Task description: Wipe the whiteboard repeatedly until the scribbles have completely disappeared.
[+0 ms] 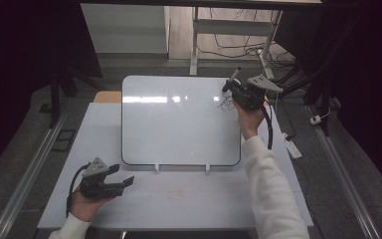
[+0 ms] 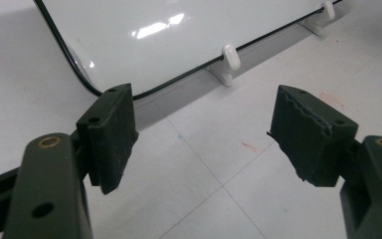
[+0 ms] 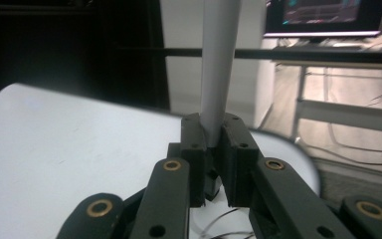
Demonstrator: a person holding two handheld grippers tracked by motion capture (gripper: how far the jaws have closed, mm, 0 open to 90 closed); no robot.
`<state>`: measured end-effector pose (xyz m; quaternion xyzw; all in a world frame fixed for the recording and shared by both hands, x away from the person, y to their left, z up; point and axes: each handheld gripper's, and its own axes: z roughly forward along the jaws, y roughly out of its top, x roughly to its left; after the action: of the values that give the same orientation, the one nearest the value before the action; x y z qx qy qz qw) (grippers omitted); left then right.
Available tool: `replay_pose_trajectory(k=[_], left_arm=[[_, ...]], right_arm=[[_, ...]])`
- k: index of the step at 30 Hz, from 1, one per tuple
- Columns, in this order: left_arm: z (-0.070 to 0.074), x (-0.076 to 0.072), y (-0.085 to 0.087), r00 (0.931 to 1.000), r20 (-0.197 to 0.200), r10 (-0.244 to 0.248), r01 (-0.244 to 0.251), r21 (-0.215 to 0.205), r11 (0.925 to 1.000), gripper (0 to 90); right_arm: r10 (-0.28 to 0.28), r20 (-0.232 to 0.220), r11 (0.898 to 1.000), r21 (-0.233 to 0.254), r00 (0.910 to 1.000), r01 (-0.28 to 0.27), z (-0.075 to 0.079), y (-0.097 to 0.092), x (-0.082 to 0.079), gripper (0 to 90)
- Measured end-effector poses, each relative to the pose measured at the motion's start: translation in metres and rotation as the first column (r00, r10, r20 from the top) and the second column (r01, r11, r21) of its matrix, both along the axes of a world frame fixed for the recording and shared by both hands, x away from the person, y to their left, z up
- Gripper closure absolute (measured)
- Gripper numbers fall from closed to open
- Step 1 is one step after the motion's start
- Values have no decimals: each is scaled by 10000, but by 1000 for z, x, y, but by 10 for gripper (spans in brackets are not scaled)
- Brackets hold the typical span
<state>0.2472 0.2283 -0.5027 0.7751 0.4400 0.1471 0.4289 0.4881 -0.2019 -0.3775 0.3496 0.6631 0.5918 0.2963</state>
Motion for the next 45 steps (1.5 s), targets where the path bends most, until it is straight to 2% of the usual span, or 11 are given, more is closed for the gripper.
replay_pose_trajectory(k=[4,8,14,17,19,25,31,36,39,41,45], left_arm=[[0,0,-1,10000,-2,-6,6,13,10000,265],[1,-1,-1,10000,40,-14,14,4,10000,265],[0,0,-1,10000,18,5,-5,0,10000,265],[0,-1,-1,10000,42,-29,29,25,10000,264],[1,-1,-1,10000,64,-7,7,-4,10000,264],[0,1,-1,10000,28,-5,5,15,10000,262],[1,-1,-1,10000,78,27,-27,0,10000,262],[0,2,0,10000,34,8,-8,23,10000,261],[0,0,-2,10000,59,-9,9,62,10000,261],[0,0,-2,10000,73,8,-8,65,10000,261],[0,1,-1,10000,60,27,-28,47,10000,261]], right_arm=[[-65,262,9996,-289,9996,73,0,1,-3,810],[-739,371,9969,300,9966,728,3,-13,3,811],[-162,269,9999,-25,9995,163,-4,-4,-4,811],[-487,378,9988,-22,9981,488,-2,-8,-3,811],[-809,290,9955,510,9963,794,-1,-17,1,811],[-18,274,10000,-58,9996,19,-7,-1,-4,811],[-481,228,9967,672,9986,465,-1,-10,5,811],[321,52,9995,75,9995,-322,-12,0,-7,811],[179,207,9998,-56,9996,-178,-12,-1,-10,811],[-297,243,9988,403,9993,287,-7,-10,-3,811],[-191,136,9982,565,9997,183,-7,-11,-2,811]])
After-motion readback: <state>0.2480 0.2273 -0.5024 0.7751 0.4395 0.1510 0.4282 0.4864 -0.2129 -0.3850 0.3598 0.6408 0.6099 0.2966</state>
